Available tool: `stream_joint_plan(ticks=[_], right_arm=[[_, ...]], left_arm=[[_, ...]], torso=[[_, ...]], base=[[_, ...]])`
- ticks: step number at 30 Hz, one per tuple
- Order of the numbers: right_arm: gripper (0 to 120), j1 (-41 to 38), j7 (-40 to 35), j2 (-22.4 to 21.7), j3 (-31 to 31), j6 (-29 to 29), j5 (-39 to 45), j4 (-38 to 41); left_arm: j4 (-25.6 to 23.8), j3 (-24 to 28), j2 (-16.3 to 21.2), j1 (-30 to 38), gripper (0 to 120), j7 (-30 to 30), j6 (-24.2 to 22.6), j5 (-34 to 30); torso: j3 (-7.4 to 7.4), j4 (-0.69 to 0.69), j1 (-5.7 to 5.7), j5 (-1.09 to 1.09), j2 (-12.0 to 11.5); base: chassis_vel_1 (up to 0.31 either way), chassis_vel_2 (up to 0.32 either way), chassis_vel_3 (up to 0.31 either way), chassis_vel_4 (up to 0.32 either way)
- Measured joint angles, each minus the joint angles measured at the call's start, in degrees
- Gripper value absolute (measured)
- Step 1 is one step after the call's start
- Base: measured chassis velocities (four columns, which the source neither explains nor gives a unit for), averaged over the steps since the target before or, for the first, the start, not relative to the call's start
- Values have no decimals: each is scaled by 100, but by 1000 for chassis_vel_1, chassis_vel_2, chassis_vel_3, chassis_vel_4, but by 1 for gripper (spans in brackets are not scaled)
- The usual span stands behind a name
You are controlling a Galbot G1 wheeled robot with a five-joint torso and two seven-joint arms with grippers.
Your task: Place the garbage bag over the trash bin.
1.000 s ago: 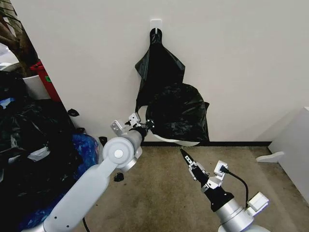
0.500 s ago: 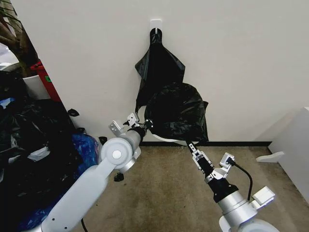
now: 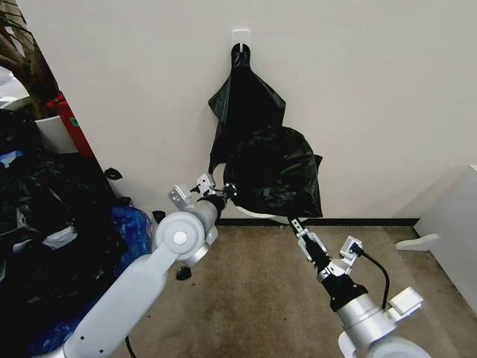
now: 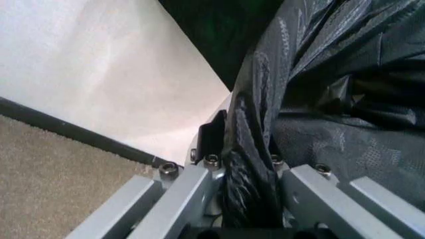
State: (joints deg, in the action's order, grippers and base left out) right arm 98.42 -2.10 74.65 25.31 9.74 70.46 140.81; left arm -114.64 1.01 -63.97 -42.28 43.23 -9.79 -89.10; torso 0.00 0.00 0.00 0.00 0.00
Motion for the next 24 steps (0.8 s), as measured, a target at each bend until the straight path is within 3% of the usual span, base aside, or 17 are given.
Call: stream_joint_plan(ticks=[19,24], right_arm=[[84,-434,-40,17,17,-54,108,-133],[69,-473,-66,23,6,-63,120,-121]], left_arm=[[-79,-2,4,-41,1,11,5,-24],[-76,-5,-4,-38,1,11,7,-25]], torso=[[0,0,0,0,0],[0,0,0,0,0]], base=[[0,0,0,0],[0,0,0,0]])
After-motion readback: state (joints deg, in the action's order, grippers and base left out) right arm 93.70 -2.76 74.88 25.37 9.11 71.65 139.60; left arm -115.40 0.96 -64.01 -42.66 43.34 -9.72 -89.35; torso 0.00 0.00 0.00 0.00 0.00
